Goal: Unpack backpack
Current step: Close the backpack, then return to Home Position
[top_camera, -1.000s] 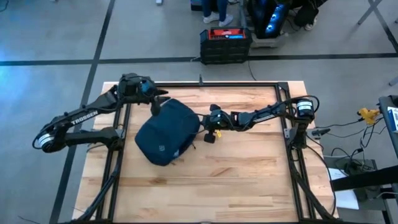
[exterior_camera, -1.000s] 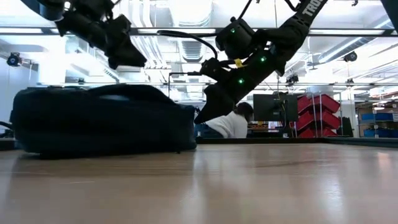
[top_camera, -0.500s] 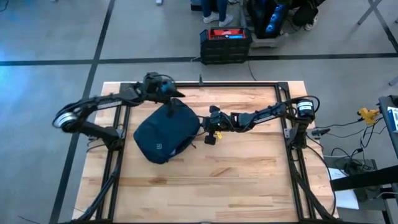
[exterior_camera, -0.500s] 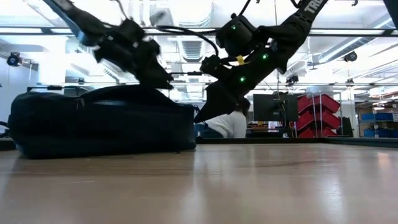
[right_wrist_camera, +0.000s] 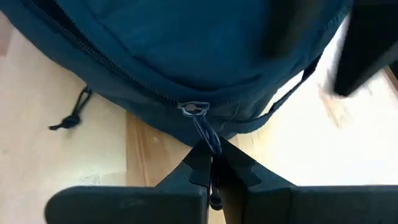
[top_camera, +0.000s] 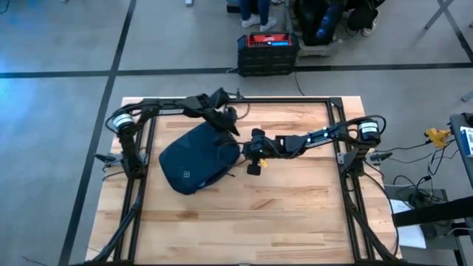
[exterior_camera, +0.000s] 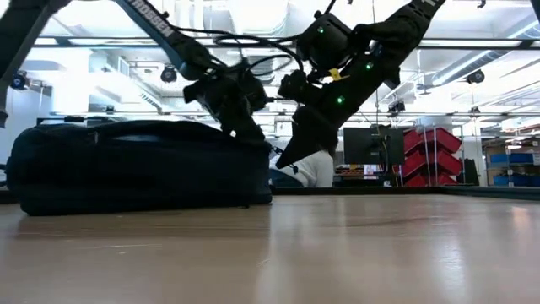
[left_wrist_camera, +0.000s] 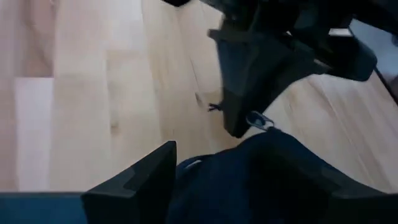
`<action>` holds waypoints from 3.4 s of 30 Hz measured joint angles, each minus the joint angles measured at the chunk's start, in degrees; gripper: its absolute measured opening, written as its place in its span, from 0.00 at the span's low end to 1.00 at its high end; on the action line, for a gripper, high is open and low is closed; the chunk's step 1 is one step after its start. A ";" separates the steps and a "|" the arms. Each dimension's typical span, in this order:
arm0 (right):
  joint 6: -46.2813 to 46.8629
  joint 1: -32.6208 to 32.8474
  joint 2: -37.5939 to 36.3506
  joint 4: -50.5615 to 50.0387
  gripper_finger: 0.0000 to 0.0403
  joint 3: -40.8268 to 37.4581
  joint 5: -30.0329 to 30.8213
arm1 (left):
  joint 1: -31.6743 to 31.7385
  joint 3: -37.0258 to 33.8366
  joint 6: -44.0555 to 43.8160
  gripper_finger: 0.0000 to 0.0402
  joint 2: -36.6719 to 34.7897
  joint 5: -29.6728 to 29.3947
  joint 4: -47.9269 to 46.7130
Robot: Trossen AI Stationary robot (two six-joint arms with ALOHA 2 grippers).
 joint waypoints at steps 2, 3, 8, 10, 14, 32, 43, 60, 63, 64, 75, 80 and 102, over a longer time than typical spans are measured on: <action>0.15 0.00 0.00 0.25 0.00 0.00 0.02 | -0.53 1.06 0.43 0.55 1.15 -0.65 -1.43; 0.22 0.00 0.00 0.27 0.00 0.00 0.02 | -0.67 1.29 0.46 0.55 1.47 -1.29 -1.29; 0.52 0.00 0.00 0.11 0.00 0.00 0.04 | -0.82 1.38 0.62 0.50 1.76 -3.08 -1.25; 0.82 0.02 0.00 0.14 0.00 0.00 0.04 | -0.90 1.10 0.42 0.42 1.76 -2.58 -1.23; 1.78 0.06 0.00 0.25 0.00 0.00 0.04 | -1.58 0.63 1.00 0.10 1.76 -1.22 -1.44; 12.89 8.69 0.15 5.32 0.00 0.02 -1.50 | 6.98 6.21 -6.25 0.00 -0.28 -13.80 -1.43; 18.12 15.90 0.24 8.64 0.00 0.11 1.14 | 17.32 5.78 -7.55 0.00 -1.11 -14.59 -9.88; 7.52 15.11 -0.39 -13.32 0.16 9.24 6.88 | 7.78 -6.58 -9.69 0.00 -15.52 -12.61 -1.17; 5.45 14.17 -0.44 -18.64 0.24 12.69 7.57 | 5.52 -11.13 -11.71 0.00 -19.67 -12.59 5.51; 4.72 13.75 -0.50 -19.55 0.26 13.28 8.21 | 4.91 -12.88 -12.50 0.00 -21.21 -12.59 8.01; -0.87 6.25 -12.97 -14.91 0.22 -0.10 5.59 | -6.48 -35.88 -25.43 0.08 -28.07 -12.82 55.07; -0.87 3.84 -24.97 -5.96 0.12 -11.77 1.29 | -10.59 -34.82 -27.83 0.20 -20.94 -14.60 67.32; 12.77 5.55 -73.13 7.84 0.02 -43.63 1.03 | -15.24 -36.27 -15.37 0.23 -46.35 -27.64 44.16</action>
